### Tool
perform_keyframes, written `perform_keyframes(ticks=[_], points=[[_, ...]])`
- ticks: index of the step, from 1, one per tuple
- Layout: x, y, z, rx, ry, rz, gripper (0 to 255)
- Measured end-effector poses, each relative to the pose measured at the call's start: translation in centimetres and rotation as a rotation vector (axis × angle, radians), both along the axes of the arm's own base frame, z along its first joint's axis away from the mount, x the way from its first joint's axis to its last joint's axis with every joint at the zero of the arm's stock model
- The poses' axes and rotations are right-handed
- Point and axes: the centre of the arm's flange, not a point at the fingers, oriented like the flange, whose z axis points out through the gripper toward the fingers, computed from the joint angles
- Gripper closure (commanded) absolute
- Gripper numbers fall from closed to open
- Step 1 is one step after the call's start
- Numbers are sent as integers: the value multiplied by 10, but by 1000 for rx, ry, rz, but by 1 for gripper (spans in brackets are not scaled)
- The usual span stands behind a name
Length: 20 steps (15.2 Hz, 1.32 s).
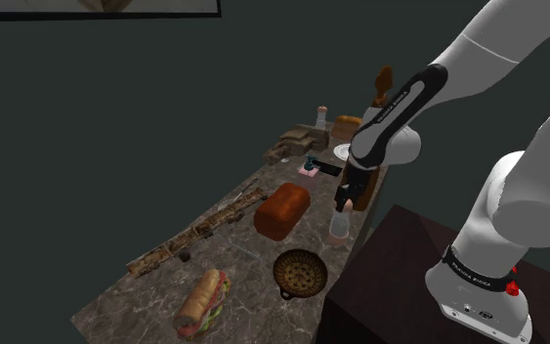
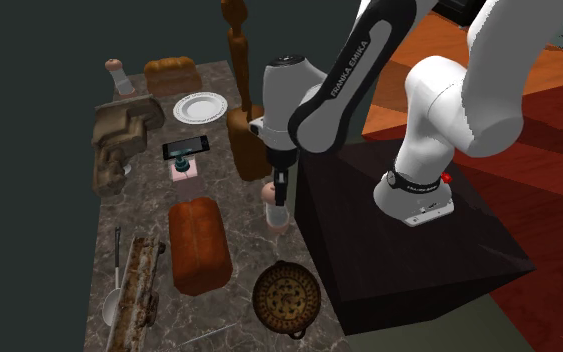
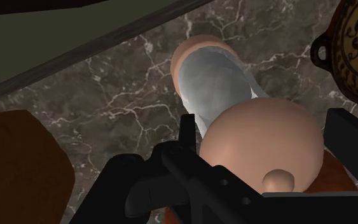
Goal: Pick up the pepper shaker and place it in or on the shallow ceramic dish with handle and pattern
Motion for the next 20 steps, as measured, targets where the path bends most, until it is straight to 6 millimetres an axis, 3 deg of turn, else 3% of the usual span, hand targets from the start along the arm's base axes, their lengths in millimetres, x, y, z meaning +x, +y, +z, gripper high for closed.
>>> perform_keyframes(ticks=[20], points=[[1,4,106,-1,0,1,255]])
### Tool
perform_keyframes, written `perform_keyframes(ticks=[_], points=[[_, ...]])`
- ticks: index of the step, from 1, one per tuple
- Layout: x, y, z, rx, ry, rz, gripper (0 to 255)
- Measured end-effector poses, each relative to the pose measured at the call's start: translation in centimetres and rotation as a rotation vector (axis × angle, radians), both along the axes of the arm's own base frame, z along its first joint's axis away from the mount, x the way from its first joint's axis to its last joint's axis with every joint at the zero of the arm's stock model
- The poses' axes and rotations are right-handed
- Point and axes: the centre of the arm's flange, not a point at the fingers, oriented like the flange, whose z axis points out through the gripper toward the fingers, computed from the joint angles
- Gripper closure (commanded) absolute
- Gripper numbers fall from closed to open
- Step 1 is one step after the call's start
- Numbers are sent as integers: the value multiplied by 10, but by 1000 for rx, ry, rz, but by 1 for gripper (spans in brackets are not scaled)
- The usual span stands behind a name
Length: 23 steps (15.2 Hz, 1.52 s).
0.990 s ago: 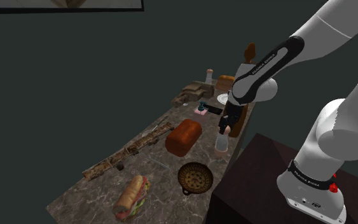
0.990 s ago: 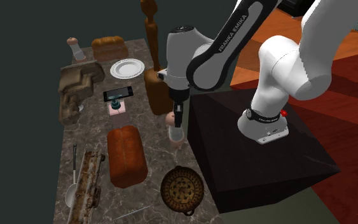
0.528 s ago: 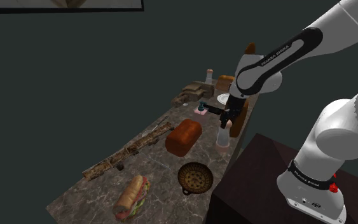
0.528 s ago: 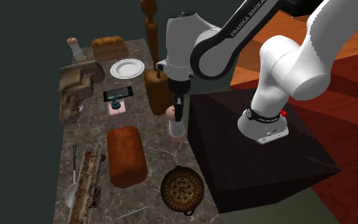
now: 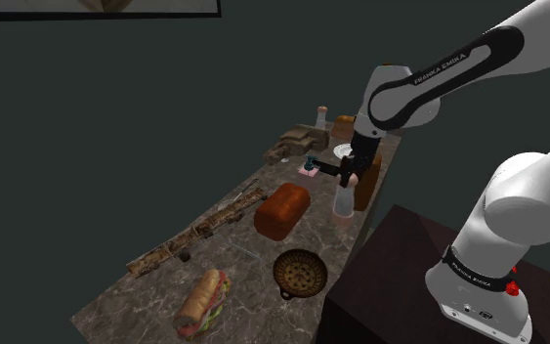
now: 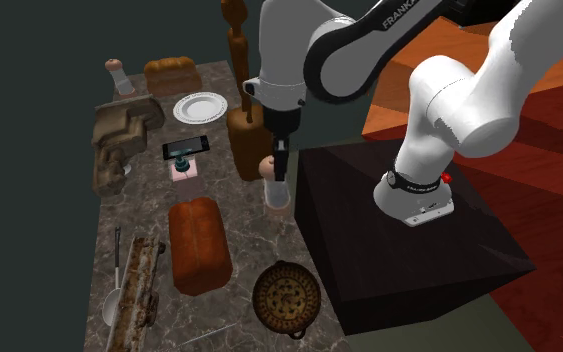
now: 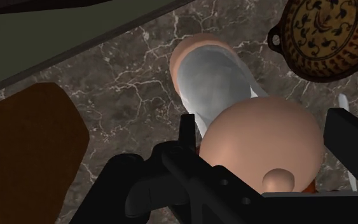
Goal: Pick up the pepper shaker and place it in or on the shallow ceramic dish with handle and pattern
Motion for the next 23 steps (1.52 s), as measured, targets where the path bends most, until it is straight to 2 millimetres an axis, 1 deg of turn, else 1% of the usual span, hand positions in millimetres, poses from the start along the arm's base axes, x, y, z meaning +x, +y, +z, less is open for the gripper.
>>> perform_keyframes(ticks=[2,3,11,14,15,17,18,19,23], points=[[-1,19,6,0,0,0,255],[-1,30,13,0,0,1,255],[-4,133,45,-1,0,1,255],[-1,169,52,-1,0,0,255],[-2,183,59,-1,0,1,255],[-5,212,65,-1,0,1,255],[-5,217,69,-1,0,1,255],[-4,220,68,-1,1,0,255],[-2,224,51,0,1,0,255]])
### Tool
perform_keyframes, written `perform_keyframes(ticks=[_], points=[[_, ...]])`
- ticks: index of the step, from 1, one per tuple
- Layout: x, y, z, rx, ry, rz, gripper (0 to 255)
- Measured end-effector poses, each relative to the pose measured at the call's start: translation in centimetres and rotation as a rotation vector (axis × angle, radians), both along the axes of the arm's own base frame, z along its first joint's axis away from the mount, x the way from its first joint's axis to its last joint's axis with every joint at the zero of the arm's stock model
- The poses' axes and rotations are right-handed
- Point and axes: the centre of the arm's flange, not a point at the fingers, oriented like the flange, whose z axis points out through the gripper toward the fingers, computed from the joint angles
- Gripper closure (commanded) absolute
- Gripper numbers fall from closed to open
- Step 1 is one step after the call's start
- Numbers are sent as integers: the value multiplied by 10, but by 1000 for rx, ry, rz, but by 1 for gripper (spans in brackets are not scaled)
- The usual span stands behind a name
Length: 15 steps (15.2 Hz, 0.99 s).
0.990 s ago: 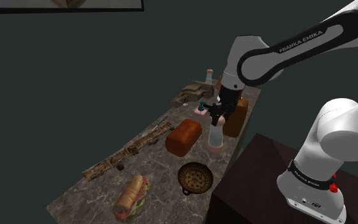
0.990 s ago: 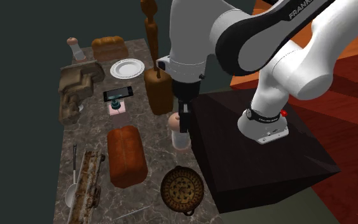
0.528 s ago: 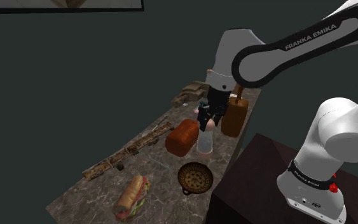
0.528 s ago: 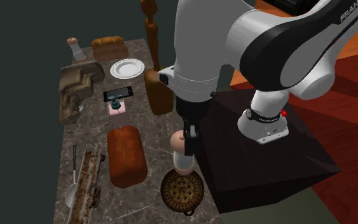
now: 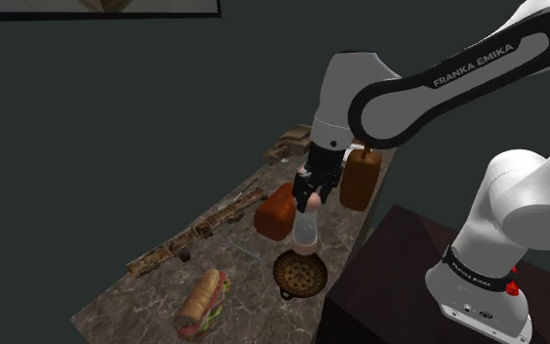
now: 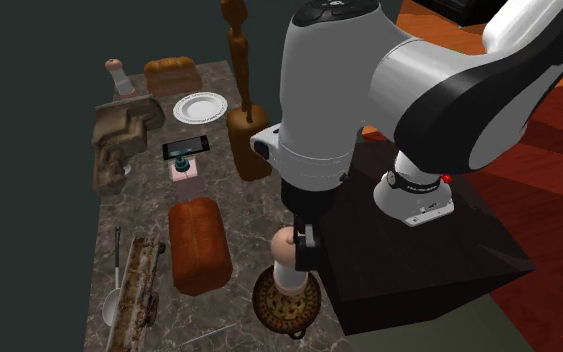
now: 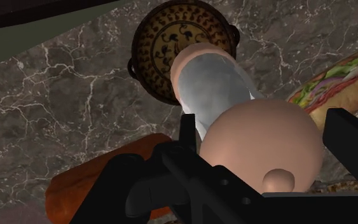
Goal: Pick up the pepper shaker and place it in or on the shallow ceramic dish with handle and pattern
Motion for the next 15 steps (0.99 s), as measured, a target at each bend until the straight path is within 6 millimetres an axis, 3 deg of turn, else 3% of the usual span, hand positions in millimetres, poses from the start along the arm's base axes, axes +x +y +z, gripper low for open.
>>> perform_keyframes(ticks=[15], points=[[-1,0,-80,0,0,0,255]])
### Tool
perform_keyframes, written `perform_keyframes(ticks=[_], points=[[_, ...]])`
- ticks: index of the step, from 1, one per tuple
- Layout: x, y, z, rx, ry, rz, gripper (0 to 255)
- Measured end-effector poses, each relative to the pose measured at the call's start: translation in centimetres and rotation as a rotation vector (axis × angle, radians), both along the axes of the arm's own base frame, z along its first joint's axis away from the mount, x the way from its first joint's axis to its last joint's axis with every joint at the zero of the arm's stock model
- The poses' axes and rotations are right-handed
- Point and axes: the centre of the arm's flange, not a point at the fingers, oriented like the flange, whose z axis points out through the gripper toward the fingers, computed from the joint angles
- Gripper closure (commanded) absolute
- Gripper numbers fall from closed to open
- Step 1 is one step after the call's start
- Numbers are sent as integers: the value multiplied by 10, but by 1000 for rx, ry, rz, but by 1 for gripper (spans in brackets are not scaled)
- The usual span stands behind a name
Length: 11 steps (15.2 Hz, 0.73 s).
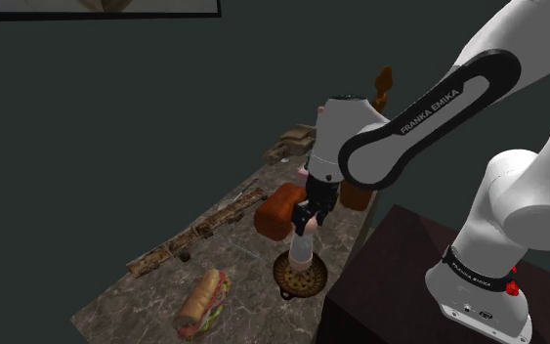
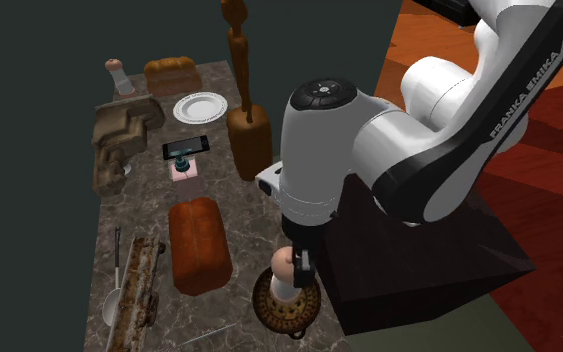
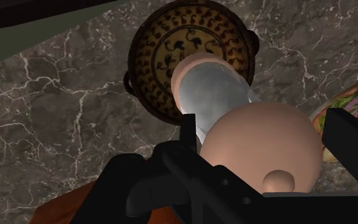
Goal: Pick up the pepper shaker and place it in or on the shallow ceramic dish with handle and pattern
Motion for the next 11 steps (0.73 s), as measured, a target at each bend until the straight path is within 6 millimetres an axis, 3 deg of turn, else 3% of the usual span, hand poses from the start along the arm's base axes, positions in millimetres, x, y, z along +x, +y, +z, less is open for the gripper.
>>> perform_keyframes(ticks=[7,11], points=[[0,-1,-38,0,0,0,255],[0,0,-41,0,-1,0,255]])
